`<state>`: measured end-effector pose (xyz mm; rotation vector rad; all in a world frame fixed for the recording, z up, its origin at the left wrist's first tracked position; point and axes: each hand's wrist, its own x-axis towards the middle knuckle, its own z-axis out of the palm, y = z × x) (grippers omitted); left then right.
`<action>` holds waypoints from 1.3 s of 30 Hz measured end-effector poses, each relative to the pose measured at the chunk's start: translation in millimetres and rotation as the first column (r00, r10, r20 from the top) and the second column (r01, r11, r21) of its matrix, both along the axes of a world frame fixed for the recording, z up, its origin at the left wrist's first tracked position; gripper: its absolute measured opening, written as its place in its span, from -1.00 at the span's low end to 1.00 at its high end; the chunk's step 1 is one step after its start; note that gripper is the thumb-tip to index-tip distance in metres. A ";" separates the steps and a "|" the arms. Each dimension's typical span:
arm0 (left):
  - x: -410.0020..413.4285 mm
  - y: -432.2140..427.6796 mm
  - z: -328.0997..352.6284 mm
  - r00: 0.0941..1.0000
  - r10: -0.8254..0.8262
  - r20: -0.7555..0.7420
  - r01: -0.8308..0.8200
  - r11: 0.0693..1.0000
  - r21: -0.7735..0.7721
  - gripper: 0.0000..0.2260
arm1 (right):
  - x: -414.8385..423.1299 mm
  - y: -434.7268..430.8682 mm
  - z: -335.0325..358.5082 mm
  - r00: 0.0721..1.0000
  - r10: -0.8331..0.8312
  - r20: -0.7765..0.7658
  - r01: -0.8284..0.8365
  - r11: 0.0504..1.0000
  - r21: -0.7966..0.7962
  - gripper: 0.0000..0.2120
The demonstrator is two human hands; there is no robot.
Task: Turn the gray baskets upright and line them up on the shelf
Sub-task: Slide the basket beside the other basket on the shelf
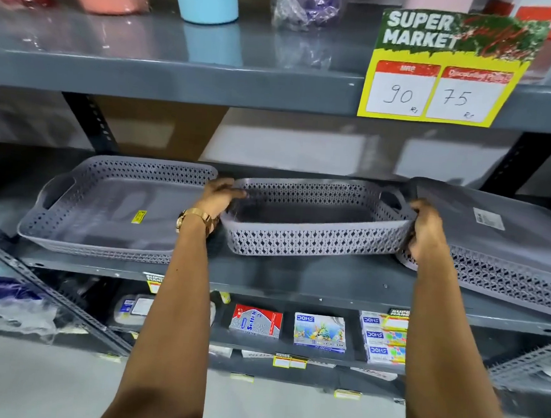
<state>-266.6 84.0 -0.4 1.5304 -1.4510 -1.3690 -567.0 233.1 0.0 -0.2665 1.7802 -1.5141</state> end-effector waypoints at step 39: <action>-39.8 28.6 -20.6 0.432 0.180 0.884 0.485 0.779 -0.396 -0.49 | 45.6 -9.8 -18.8 0.628 0.276 -0.728 -0.052 0.948 0.314 -0.64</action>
